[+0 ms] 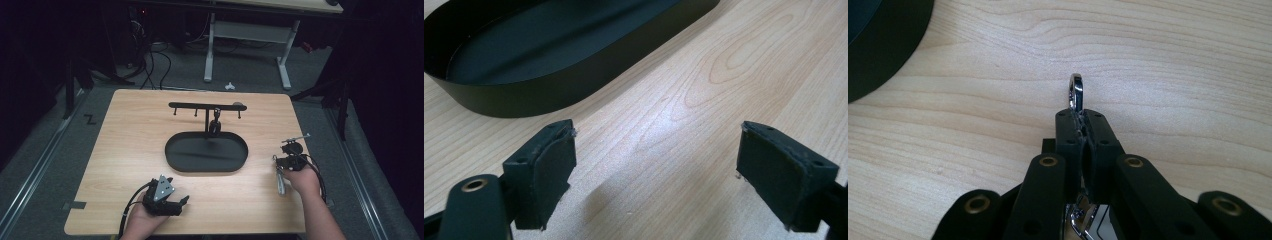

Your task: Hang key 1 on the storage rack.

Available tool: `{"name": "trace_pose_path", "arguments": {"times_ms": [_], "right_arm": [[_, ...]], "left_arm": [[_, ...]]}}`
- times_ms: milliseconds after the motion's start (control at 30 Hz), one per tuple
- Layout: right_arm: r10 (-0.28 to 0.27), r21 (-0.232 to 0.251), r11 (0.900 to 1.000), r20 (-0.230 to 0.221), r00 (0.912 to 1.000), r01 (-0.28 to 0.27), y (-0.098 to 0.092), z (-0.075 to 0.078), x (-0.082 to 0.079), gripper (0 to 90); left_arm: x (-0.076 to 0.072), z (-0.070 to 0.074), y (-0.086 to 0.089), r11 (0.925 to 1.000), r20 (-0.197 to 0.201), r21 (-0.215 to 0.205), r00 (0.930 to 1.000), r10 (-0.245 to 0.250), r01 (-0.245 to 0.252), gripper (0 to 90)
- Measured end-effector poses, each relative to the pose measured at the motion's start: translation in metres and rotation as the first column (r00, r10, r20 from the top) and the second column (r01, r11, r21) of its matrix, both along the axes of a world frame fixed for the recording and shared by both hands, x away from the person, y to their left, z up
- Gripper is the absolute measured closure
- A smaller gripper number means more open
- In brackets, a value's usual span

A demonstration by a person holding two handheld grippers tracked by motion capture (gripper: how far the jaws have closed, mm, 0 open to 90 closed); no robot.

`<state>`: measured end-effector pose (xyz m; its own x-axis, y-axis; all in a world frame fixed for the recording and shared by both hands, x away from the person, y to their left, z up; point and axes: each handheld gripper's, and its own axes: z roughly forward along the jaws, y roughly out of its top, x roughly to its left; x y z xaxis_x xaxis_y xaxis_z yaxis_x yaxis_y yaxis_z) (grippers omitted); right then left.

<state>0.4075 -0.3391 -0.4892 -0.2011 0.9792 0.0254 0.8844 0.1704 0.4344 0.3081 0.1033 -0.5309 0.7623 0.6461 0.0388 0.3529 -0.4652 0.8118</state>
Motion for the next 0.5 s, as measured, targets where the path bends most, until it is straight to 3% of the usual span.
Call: {"name": "trace_pose_path", "arguments": {"times_ms": [200,500], "right_arm": [[-0.021,0.003,1.000,-0.006,0.9998,0.021,-0.0024,-0.0005,0.0023,86.7],[0.018,-0.038,0.999,-0.028,0.9994,-0.019,0.0060,-0.0037,0.0063,86.0]], "left_arm": [[-0.0002,0.0003,0.0002,1.0000,-0.002,0.000,1.0000,-0.002,0.002,16.6],[0.0002,0.0001,0.0003,1.0000,-0.003,0.002,1.0000,-0.003,0.003,16.6]]}}
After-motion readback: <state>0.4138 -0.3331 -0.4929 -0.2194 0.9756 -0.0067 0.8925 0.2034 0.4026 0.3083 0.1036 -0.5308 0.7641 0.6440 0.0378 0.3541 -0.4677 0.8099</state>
